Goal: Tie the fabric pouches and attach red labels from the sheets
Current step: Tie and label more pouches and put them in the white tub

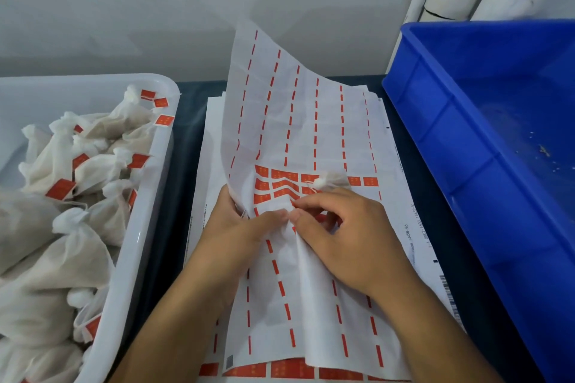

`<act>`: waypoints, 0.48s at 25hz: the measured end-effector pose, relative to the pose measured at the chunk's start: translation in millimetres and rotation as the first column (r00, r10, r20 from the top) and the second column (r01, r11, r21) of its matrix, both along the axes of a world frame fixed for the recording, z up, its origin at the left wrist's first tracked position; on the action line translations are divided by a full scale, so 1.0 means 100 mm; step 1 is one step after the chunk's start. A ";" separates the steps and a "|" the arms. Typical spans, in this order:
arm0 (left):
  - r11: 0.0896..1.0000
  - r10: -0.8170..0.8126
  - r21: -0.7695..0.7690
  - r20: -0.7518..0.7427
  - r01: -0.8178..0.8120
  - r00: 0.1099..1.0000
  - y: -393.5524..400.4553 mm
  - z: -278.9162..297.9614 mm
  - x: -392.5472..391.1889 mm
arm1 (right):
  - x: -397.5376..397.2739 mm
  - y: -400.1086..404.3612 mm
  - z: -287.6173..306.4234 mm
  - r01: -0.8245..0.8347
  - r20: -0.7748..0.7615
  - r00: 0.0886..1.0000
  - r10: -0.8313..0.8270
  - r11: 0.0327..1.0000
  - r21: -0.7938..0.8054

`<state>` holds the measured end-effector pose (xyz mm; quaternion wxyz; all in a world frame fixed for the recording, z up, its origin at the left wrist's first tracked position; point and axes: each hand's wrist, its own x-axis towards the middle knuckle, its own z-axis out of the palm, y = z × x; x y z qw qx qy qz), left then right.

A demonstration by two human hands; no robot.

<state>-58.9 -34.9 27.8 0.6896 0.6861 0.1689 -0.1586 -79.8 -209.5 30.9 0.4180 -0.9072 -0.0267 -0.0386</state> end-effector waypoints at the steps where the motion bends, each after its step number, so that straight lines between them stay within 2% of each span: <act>1: 1.000 -0.013 0.008 0.020 0.012 1.000 -0.01 0.01 -0.01 | -0.01 0.01 0.00 0.001 -0.001 1.000 -0.001 1.000 0.001; 6: 0.997 -0.061 0.044 0.121 0.056 0.991 -0.04 0.01 -0.06 | -0.03 0.07 -0.04 0.072 -0.009 0.997 -0.071 0.995 0.066; 12: 0.993 -0.072 0.106 0.141 0.057 0.987 -0.09 -0.01 -0.09 | -0.01 0.08 -0.08 0.124 -0.027 0.992 -0.122 0.986 0.107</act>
